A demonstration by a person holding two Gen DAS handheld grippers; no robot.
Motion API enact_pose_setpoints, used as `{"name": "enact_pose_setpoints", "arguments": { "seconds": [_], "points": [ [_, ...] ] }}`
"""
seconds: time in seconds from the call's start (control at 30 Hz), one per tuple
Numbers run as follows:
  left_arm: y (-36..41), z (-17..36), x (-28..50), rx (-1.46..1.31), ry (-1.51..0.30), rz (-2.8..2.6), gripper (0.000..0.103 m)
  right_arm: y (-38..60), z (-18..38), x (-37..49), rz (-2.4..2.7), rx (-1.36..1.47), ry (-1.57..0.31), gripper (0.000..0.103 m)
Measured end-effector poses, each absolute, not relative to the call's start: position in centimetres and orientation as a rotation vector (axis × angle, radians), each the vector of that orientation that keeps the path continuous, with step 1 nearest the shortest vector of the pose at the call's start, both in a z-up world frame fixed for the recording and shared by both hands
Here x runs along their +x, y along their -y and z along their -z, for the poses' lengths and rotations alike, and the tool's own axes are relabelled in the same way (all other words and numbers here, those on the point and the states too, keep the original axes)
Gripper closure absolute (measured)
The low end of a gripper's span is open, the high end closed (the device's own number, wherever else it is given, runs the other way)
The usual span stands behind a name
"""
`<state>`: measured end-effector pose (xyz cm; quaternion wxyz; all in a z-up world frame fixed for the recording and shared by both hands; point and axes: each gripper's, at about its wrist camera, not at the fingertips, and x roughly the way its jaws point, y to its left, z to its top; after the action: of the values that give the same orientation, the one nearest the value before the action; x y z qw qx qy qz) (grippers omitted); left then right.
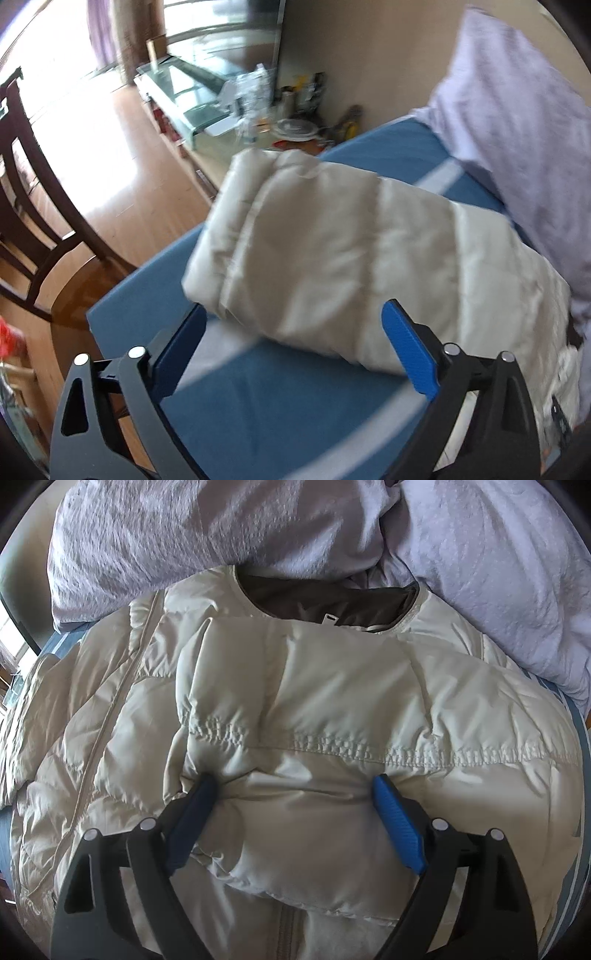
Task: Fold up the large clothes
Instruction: 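Reach the left tool to the other sleeve cuff and grasp it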
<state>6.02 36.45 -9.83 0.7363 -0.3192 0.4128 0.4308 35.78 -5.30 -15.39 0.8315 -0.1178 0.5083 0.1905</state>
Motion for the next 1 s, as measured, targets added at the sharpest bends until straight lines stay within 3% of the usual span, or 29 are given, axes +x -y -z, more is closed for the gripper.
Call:
{"name": "enact_pose_setpoints", "arguments": {
  "seconds": [0.8,0.87,1.0],
  "points": [
    [-39.6,12.3,4.7,-0.822,-0.840,-1.040,0.035,5.4,15.2,35.2,-0.427,-0.255,-1.072,0.015],
    [-39.5,12.2,4.5,-0.820,-0.830,-1.048,0.040,5.4,15.2,35.2,-0.427,-0.254,-1.072,0.015],
    [-39.6,12.1,3.8,-0.847,-0.793,-1.041,0.060,5.4,15.3,35.3,-0.426,-0.253,-1.072,0.015]
  ]
}}
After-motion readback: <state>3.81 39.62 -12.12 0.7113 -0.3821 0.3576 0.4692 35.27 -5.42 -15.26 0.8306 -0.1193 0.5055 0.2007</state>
